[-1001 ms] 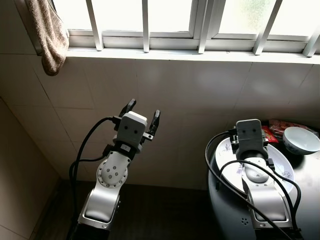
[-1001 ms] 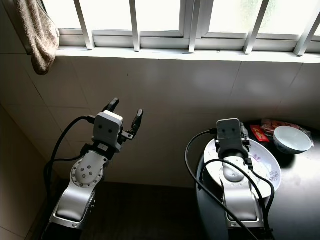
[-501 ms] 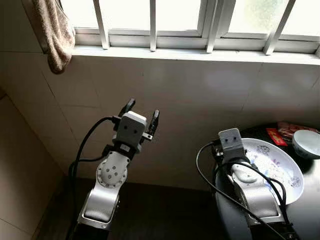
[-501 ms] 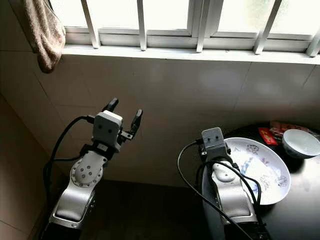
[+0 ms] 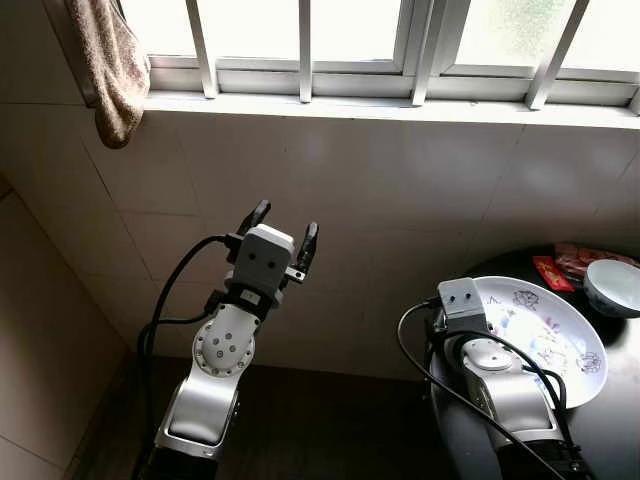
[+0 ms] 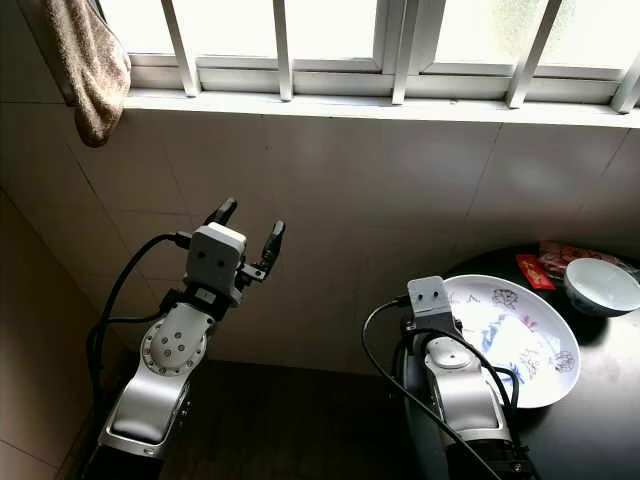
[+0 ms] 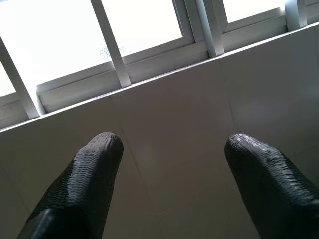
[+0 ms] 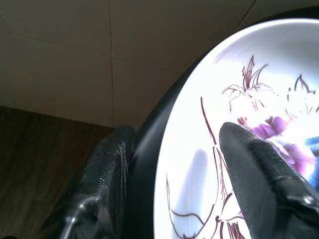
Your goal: Kitchen organization
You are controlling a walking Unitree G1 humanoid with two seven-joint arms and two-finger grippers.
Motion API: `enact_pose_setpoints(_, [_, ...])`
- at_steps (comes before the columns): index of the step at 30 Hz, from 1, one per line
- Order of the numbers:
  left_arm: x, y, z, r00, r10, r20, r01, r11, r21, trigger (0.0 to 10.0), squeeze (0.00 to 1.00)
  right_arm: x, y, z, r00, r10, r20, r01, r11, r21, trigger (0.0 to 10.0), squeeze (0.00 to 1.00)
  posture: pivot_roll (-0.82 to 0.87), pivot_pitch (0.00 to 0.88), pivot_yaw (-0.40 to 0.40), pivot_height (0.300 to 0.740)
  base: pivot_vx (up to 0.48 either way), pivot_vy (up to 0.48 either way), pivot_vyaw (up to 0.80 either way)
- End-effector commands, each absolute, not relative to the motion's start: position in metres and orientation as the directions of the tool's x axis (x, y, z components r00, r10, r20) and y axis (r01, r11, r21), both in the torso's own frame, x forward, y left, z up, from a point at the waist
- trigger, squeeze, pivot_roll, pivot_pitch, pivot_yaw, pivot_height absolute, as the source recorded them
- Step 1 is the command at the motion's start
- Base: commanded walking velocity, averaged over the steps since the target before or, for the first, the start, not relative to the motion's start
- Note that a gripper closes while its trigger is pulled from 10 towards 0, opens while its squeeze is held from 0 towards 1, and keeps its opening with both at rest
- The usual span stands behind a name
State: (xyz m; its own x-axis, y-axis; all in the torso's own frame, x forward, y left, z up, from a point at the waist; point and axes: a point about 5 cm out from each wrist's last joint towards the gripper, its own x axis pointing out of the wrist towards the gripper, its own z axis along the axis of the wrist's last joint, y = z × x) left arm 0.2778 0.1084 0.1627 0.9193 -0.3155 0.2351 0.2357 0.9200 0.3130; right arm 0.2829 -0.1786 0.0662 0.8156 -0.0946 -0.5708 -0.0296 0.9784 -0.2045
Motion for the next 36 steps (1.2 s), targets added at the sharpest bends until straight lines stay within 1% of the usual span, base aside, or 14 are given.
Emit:
enact_pose_setpoints(1, [0.277, 0.108, 0.163, 0.920, -0.317, 0.229, 0.236, 0.917, 0.321, 10.0, 0.00, 0.282, -0.178, 0.062, 0.793, -0.091, -0.603, -0.021, 0.984, -0.177, 8.8, 0.00, 0.06, 0.000, -0.049, 0.740, 0.000, 0.000, 0.00])
enact_pose_setpoints(2, [0.277, 0.109, 0.163, 0.921, -0.317, 0.228, 0.236, 0.917, 0.322, 10.0, 0.00, 0.282, -0.179, 0.060, 0.788, -0.099, -0.608, -0.017, 0.983, -0.182, 6.3, 0.00, 0.06, 0.000, -0.049, 0.740, 0.000, 0.000, 0.00])
enact_pose_setpoints(3, [0.277, 0.109, 0.163, 0.921, -0.316, 0.228, 0.236, 0.917, 0.322, 10.0, 0.00, 0.281, -0.180, 0.060, 0.786, -0.107, -0.609, -0.013, 0.982, -0.189, 6.3, 0.00, 0.06, 0.000, -0.049, 0.740, 0.000, 0.000, 0.00])
enact_pose_setpoints(4, [0.277, 0.109, 0.163, 0.921, -0.316, 0.227, 0.235, 0.917, 0.322, 10.0, 0.00, 0.282, -0.181, 0.060, 0.784, -0.110, -0.611, -0.012, 0.981, -0.192, 2.8, 0.00, 0.07, 0.000, -0.052, 0.740, 0.000, 0.000, 0.00])
enact_pose_setpoints(5, [0.277, 0.109, 0.163, 0.921, -0.316, 0.227, 0.235, 0.917, 0.323, 10.0, 0.00, 0.282, -0.181, 0.060, 0.783, -0.111, -0.612, -0.012, 0.981, -0.193, 2.8, 0.00, 0.07, 0.000, -0.052, 0.740, 0.000, 0.000, 0.00])
enact_pose_setpoints(6, [0.277, 0.109, 0.163, 0.922, -0.315, 0.225, 0.234, 0.917, 0.323, 10.0, 0.00, 0.282, -0.182, 0.059, 0.776, -0.119, -0.620, -0.003, 0.981, -0.192, 0.3, 0.00, 0.07, 0.000, -0.051, 0.740, 0.000, 0.000, 0.00])
enact_pose_setpoints(7, [0.277, 0.109, 0.163, 0.922, -0.315, 0.225, 0.234, 0.917, 0.324, 10.0, 0.00, 0.281, -0.183, 0.058, 0.768, -0.131, -0.627, 0.008, 0.981, -0.195, 0.0, 0.00, 0.07, 0.000, -0.051, 0.740, 0.000, 0.000, 0.00])
enact_pose_setpoints(11, [0.277, 0.109, 0.163, 0.922, -0.315, 0.224, 0.234, 0.917, 0.325, 10.0, 0.00, 0.281, -0.186, 0.058, 0.765, -0.153, -0.626, 0.033, 0.979, -0.200, 0.0, 0.00, 0.07, 0.000, -0.051, 0.740, 0.000, 0.000, 0.00])
enact_pose_setpoints(17, [0.278, 0.109, 0.162, 0.924, -0.312, 0.221, 0.232, 0.917, 0.325, 10.0, 0.00, 0.284, -0.187, 0.065, 0.799, -0.183, -0.573, 0.011, 0.957, -0.290, 0.0, 0.00, 0.06, 0.000, -0.053, 0.740, 0.000, 0.000, 0.00])
enact_pose_setpoints(20, [0.278, 0.109, 0.162, 0.924, -0.313, 0.221, 0.232, 0.917, 0.325, 10.0, 0.00, 0.284, -0.186, 0.066, 0.801, -0.185, -0.570, 0.011, 0.956, -0.294, 0.0, 0.00, 0.06, 0.000, -0.053, 0.740, 0.000, 0.000, 0.00])
enact_pose_setpoints(23, [0.278, 0.109, 0.161, 0.926, -0.309, 0.218, 0.229, 0.917, 0.326, 10.0, 0.00, 0.287, -0.182, 0.074, 0.835, -0.187, -0.518, 0.005, 0.943, -0.332, 0.0, 0.00, 0.06, 0.000, -0.054, 0.740, 0.000, 0.000, 0.00])
enact_pose_setpoints(28, [0.278, 0.109, 0.161, 0.927, -0.306, 0.215, 0.227, 0.918, 0.326, 10.0, 0.00, 0.290, -0.172, 0.089, 0.907, -0.144, -0.397, -0.037, 0.910, -0.413, 0.0, 0.00, 0.06, 0.000, -0.055, 0.740, 0.000, 0.000, 0.00])
enact_pose_setpoints(30, [0.278, 0.109, 0.161, 0.928, -0.306, 0.215, 0.227, 0.918, 0.326, 10.0, 0.00, 0.291, -0.170, 0.093, 0.922, -0.134, -0.363, -0.037, 0.904, -0.427, 0.0, 0.00, 0.06, 0.000, -0.056, 0.740, 0.000, 0.000, 0.00])
enact_pose_setpoints(36, [0.278, 0.110, 0.161, 0.929, -0.302, 0.215, 0.224, 0.918, 0.326, 10.0, 0.00, 0.296, -0.162, 0.119, 0.982, -0.089, -0.166, -0.001, 0.880, -0.475, 0.0, 0.00, 0.06, 0.000, -0.056, 0.740, 0.000, 0.000, 0.00])
